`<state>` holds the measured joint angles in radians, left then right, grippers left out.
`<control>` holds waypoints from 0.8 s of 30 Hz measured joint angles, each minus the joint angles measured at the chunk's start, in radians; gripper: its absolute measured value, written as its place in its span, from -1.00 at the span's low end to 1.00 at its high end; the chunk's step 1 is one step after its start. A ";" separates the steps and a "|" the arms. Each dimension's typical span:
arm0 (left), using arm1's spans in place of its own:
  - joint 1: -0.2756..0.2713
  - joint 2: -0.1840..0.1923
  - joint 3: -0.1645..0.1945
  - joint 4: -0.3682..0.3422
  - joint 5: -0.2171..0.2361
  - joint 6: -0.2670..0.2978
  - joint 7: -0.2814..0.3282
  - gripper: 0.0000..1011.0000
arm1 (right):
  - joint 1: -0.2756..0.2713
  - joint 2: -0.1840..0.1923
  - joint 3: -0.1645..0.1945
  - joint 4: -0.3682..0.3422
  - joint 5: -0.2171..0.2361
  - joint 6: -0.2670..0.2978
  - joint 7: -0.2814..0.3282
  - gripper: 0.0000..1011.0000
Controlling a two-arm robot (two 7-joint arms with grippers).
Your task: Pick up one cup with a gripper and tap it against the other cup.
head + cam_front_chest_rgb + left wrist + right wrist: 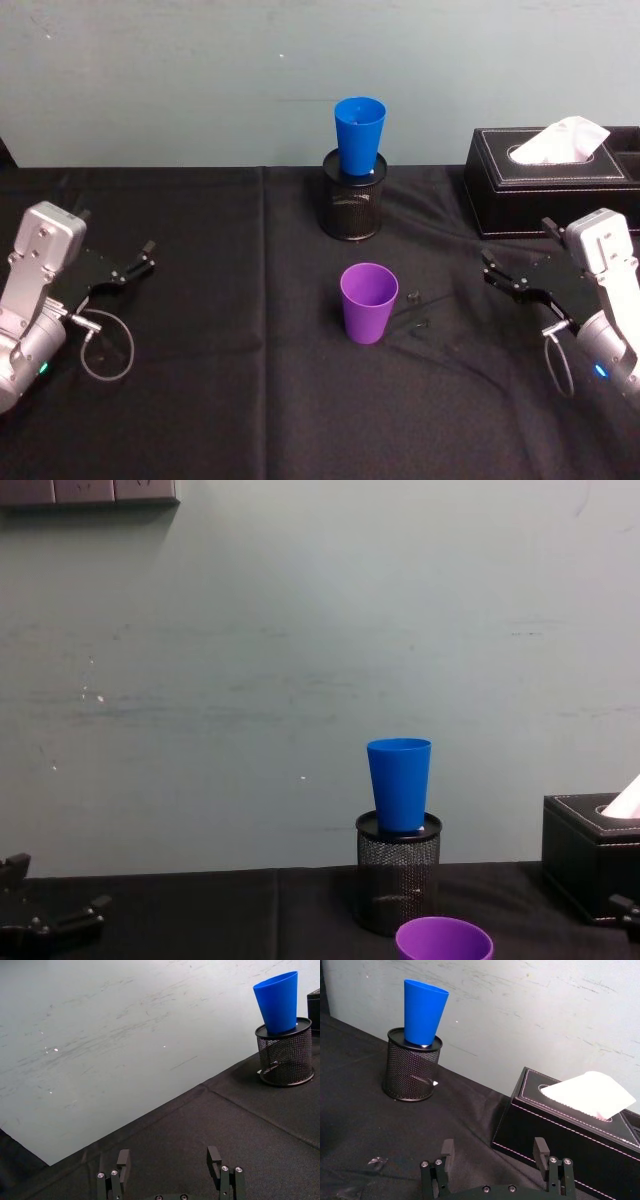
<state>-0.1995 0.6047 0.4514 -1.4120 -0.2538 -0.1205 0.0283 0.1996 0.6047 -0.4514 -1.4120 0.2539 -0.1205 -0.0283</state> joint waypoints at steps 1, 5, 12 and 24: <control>0.000 0.000 0.000 0.000 0.000 0.000 0.000 0.98 | 0.000 0.000 0.000 0.000 0.000 0.000 0.000 0.98; 0.000 0.000 0.000 0.000 0.000 0.000 0.000 0.98 | 0.000 0.000 0.000 0.000 0.000 0.000 0.000 0.98; 0.000 0.000 0.000 0.000 0.000 0.000 0.000 0.98 | -0.012 0.008 0.020 -0.013 0.006 -0.028 0.013 0.98; 0.000 0.000 0.000 0.000 0.000 0.000 0.000 0.98 | -0.124 0.062 0.105 -0.105 0.123 -0.115 0.132 0.98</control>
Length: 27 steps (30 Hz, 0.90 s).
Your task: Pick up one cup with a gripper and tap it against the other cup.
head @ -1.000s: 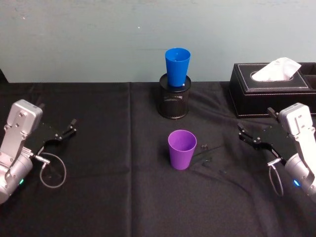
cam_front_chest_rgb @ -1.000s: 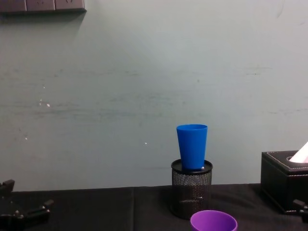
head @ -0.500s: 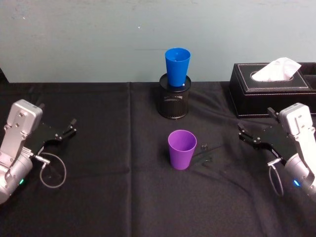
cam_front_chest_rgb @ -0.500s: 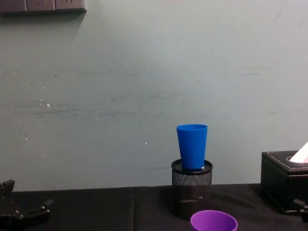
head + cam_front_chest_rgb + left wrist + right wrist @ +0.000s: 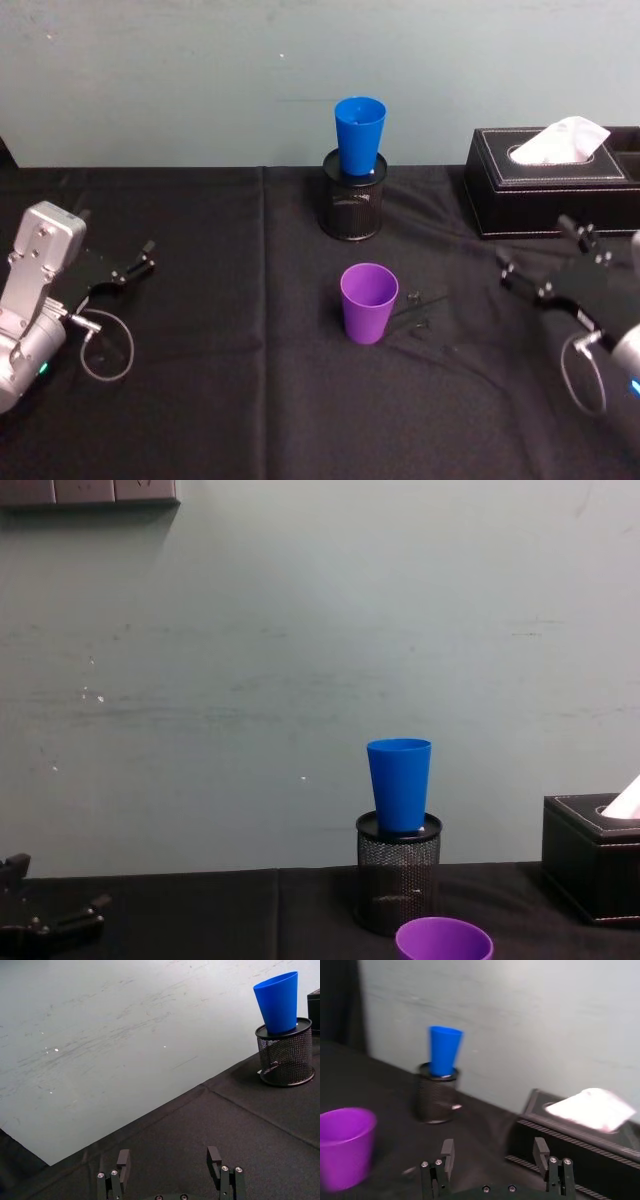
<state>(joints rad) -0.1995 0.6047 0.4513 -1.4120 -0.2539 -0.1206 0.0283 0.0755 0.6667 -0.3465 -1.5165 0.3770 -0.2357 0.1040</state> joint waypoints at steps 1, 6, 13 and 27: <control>0.000 0.000 0.000 0.000 0.000 0.000 0.000 0.98 | -0.009 0.006 0.001 -0.004 0.013 -0.005 0.021 0.98; 0.000 0.000 0.000 0.000 0.000 0.000 0.000 0.98 | -0.054 0.049 -0.012 -0.021 0.098 -0.032 0.199 0.98; 0.000 0.000 0.000 0.000 0.000 0.000 0.000 0.98 | -0.059 0.037 -0.061 0.003 0.106 -0.050 0.329 0.98; 0.000 0.000 0.000 0.000 0.000 0.000 0.000 0.98 | 0.093 -0.091 -0.120 0.118 0.060 -0.016 0.426 0.98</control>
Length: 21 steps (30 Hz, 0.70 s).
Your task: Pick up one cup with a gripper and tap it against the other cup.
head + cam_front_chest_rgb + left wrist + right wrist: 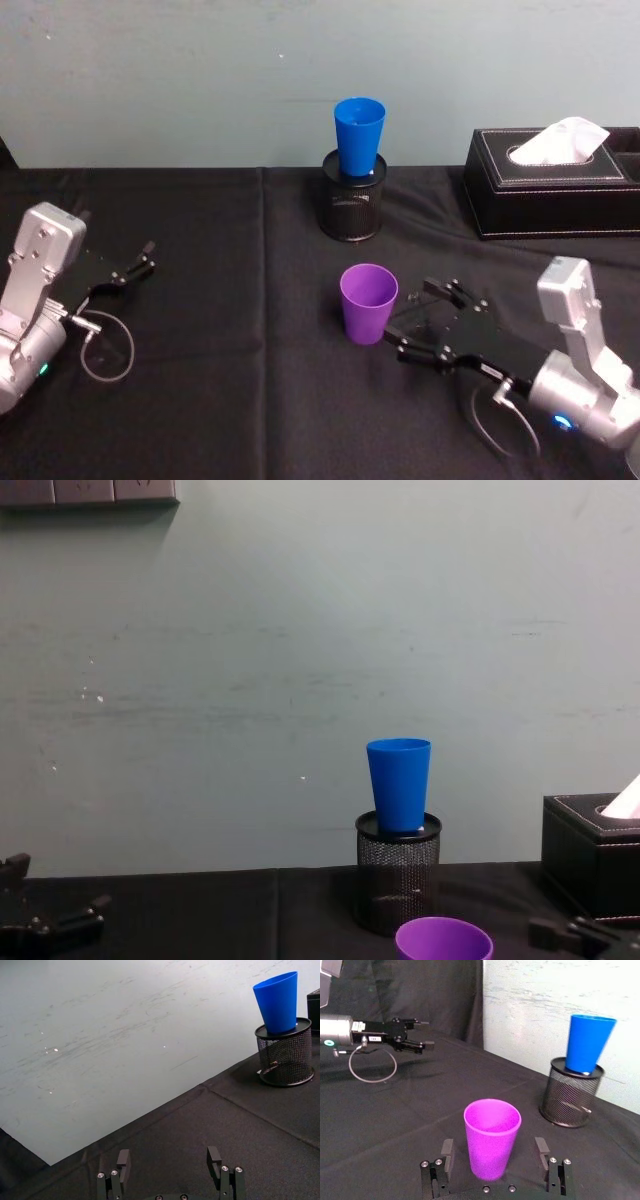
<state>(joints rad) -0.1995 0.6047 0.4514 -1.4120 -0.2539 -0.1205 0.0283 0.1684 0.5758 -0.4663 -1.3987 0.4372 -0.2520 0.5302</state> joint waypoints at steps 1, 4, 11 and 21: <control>0.000 0.000 0.000 0.000 0.000 0.000 0.000 0.98 | 0.018 -0.015 -0.004 0.015 -0.003 0.007 0.009 0.98; 0.000 0.000 0.000 0.000 0.000 0.000 0.000 0.98 | 0.049 -0.044 -0.012 0.045 -0.010 0.019 0.023 0.98; 0.000 0.000 0.000 0.000 0.000 0.000 0.000 0.98 | 0.096 -0.098 -0.026 0.106 -0.029 0.036 0.045 0.98; 0.000 0.000 0.000 0.000 0.000 0.000 0.000 0.98 | 0.130 -0.151 -0.024 0.163 -0.052 0.041 0.057 0.98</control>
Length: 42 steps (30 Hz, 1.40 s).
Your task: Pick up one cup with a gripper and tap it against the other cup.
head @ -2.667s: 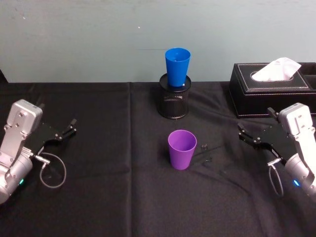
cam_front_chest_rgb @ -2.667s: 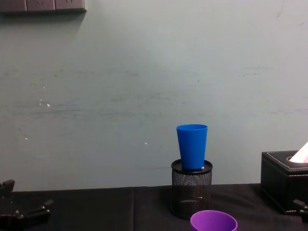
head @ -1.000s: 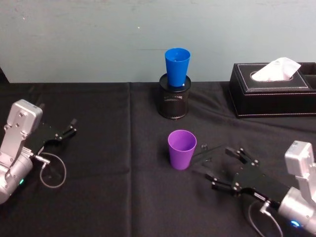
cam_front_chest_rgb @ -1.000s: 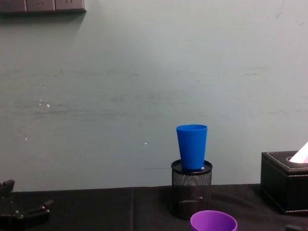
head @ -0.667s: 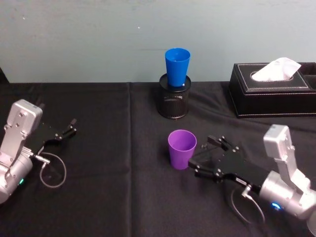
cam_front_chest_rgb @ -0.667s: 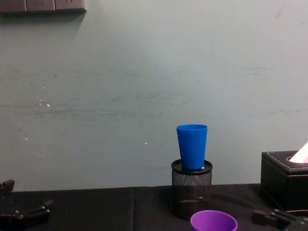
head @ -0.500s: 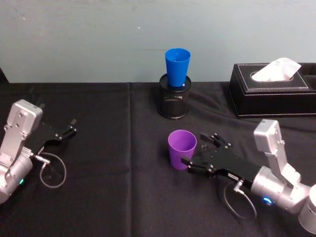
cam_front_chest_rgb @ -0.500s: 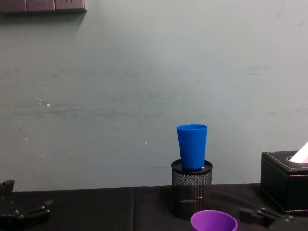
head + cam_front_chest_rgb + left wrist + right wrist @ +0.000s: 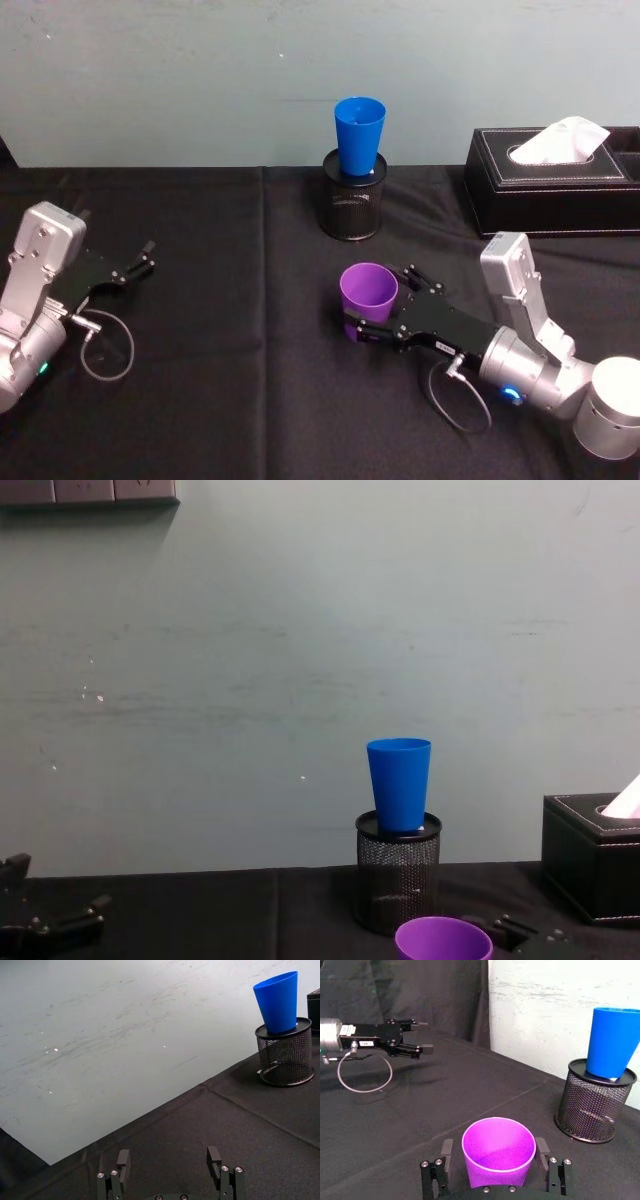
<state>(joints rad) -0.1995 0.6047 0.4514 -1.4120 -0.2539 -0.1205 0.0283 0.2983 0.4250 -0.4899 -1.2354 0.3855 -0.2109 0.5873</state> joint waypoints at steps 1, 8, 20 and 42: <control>0.000 0.000 0.000 0.000 0.000 0.000 0.000 0.98 | 0.002 -0.003 0.001 0.004 -0.001 0.000 0.001 0.98; 0.000 0.000 0.000 0.000 0.000 0.000 0.000 0.98 | 0.011 -0.026 0.009 0.030 -0.006 -0.003 0.007 0.98; 0.000 0.000 0.000 0.000 0.000 0.000 0.000 0.98 | 0.010 -0.023 0.008 0.027 -0.005 -0.004 0.007 0.84; 0.000 0.000 0.000 0.000 0.000 0.000 0.000 0.98 | -0.018 0.036 0.065 -0.167 0.030 0.114 -0.007 0.43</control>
<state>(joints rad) -0.1994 0.6047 0.4514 -1.4120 -0.2539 -0.1206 0.0283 0.2804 0.4607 -0.4246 -1.4025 0.4152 -0.0974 0.5801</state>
